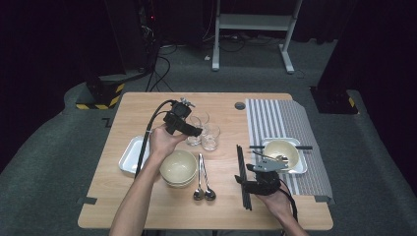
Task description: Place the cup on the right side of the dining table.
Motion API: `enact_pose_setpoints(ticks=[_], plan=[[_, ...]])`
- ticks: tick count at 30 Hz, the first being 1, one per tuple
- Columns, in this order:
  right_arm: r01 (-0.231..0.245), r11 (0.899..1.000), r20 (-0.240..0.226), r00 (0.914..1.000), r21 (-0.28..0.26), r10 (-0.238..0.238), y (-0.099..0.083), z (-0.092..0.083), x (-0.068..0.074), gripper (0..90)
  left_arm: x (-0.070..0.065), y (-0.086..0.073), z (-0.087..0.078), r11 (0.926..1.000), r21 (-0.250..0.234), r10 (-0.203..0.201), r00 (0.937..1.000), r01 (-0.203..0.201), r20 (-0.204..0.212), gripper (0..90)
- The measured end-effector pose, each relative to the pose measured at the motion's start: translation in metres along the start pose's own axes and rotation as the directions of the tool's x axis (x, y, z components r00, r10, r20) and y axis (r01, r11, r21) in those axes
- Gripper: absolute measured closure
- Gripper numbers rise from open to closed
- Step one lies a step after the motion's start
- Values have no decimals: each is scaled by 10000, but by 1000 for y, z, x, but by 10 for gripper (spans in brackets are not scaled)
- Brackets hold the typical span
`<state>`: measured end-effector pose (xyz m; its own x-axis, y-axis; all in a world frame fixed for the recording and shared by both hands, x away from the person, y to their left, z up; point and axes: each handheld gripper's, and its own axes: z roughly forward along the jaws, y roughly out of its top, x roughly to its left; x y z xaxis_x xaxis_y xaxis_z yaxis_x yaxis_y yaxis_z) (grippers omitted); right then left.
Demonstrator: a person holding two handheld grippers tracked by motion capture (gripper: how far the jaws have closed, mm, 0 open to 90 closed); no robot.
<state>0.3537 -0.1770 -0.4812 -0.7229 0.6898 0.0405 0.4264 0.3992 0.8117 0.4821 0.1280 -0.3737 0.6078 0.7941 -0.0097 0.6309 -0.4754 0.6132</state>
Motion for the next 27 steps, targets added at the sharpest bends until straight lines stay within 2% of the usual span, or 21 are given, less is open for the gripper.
enact_pose_setpoints(ticks=[6,11,27], plan=[[160,9996,-192,9997,-230,-165,8,-7,0,362,0,0,-2,10000,-33,-15,10000,15,68,184],[238,9991,-316,9992,-344,-249,15,-11,1,362,-1,4,-5,9999,30,128,9999,-128,5,185],[397,9974,-425,9982,-598,-423,36,-19,0,383,-2,11,-13,9997,4,240,9997,-240,59,184]])
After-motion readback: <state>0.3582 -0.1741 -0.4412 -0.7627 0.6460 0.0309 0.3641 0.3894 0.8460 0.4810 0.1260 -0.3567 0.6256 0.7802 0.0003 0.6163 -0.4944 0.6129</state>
